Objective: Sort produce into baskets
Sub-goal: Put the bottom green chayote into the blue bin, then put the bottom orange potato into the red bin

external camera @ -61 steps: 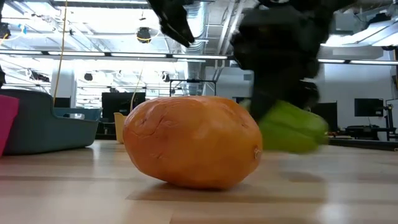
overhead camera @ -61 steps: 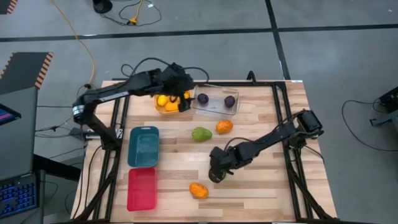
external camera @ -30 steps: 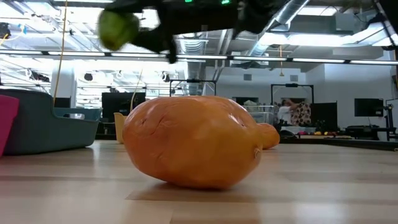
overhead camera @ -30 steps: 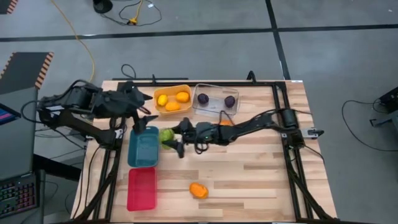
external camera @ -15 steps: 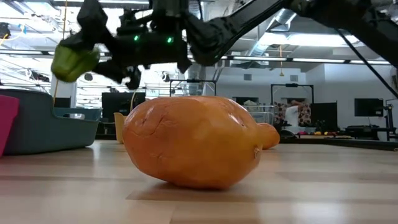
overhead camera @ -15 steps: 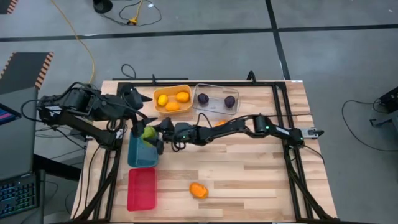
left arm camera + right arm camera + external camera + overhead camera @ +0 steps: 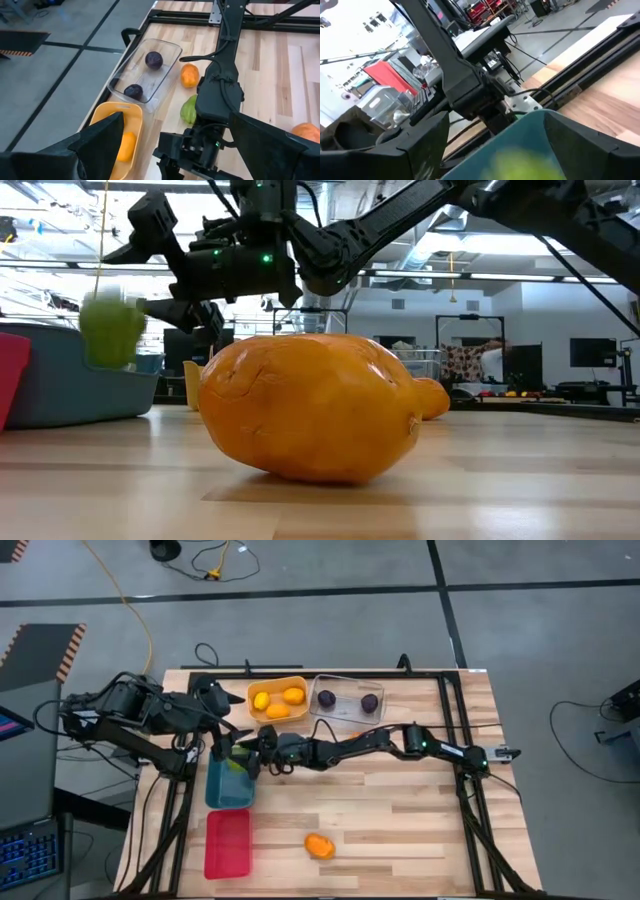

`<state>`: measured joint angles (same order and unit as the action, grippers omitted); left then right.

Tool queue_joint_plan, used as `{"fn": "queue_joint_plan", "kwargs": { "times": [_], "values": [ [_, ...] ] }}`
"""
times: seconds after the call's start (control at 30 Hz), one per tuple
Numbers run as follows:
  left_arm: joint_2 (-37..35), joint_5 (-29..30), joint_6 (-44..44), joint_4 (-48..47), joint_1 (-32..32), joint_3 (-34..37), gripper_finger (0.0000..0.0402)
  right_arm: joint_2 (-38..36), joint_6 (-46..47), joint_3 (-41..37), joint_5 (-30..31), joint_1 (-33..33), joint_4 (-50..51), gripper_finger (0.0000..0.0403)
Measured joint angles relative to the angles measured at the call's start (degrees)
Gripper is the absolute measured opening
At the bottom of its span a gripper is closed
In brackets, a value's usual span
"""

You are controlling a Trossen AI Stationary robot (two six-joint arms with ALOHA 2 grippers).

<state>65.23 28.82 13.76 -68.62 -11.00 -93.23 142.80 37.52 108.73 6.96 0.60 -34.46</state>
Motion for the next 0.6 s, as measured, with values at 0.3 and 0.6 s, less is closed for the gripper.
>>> {"fn": "queue_joint_plan", "kwargs": {
  "times": [0.3,0.6],
  "values": [
    [0.00,-0.08,0.00,0.00,0.00,0.00,0.0347,0.00,-0.99,-0.05,-0.71,-0.04,3.00,0.0349],
    [0.00,-7.22,0.05,-0.02,-0.02,0.00,0.0347,-8.14,-15.92,-0.02,-12.79,-0.74,17.22,0.0349]
  ]
}}
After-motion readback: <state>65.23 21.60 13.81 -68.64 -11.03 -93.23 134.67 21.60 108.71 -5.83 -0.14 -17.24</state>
